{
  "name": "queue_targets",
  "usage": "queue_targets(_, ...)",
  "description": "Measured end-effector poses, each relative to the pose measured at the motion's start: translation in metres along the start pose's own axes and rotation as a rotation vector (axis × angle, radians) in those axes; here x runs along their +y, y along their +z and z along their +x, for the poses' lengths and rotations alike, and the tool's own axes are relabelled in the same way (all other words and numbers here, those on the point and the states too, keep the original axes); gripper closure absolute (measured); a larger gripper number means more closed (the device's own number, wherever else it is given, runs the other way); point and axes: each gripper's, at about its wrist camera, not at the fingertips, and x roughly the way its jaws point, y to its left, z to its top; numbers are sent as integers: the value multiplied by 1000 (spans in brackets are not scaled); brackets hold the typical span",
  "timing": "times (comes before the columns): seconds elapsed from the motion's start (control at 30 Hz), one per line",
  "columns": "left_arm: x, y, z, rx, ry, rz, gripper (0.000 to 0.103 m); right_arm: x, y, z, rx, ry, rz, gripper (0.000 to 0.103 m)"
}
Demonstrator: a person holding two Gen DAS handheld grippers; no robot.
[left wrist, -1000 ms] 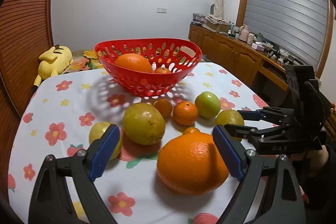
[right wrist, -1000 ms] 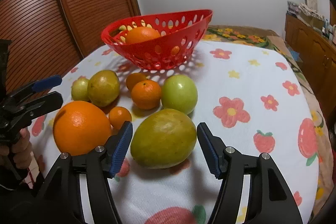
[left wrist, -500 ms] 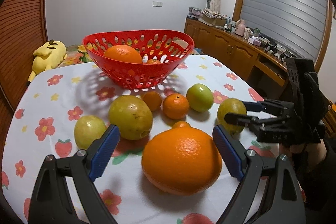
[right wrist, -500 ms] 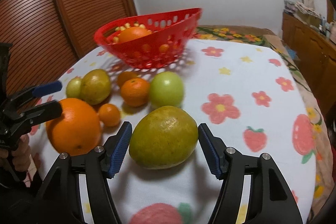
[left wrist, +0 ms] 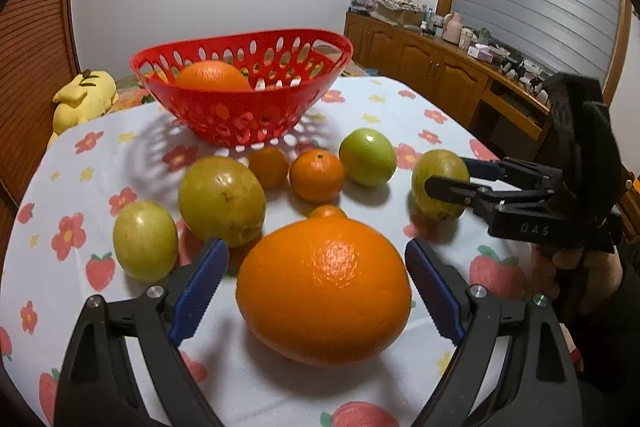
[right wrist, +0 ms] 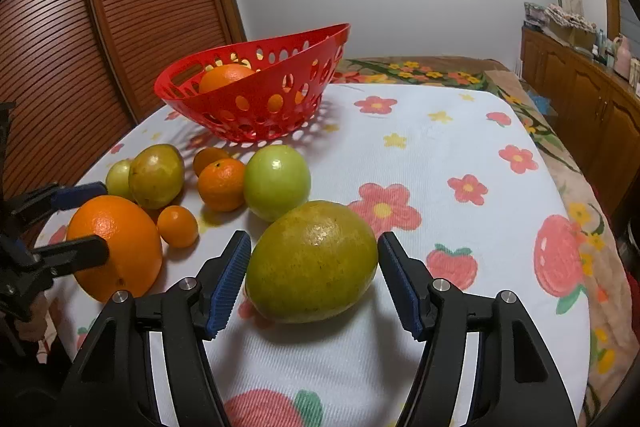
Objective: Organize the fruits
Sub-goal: 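Move both grippers back toward the remaining fruit on the table, then grasp the large orange with the left gripper while the right gripper grasps the green pomelo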
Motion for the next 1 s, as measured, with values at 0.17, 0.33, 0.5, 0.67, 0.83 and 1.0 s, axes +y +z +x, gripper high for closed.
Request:
queue_targets(0.17,-1,-6,7,27,-20,-8,12,1,-1,0,-1,0,1,35)
queue_targets(0.33,1,-10,13,49,-39,-27,12,1,0,0,-2,1,2,35)
queue_targets(0.5,5,-12,14,57,-69,-55,12,2,-1,0,-4,1,2,35)
queue_targets(0.67,8,-12,15,59,-93,-70,13,1,-1,0,0,5,7,34)
queue_targets(0.83,9,-13,14,53,-97,-63,14,-1,0,3,9,8,21,34)
queue_targets(1.0,11,-13,13,52,-102,-66,15,-2,0,4,15,5,27,34)
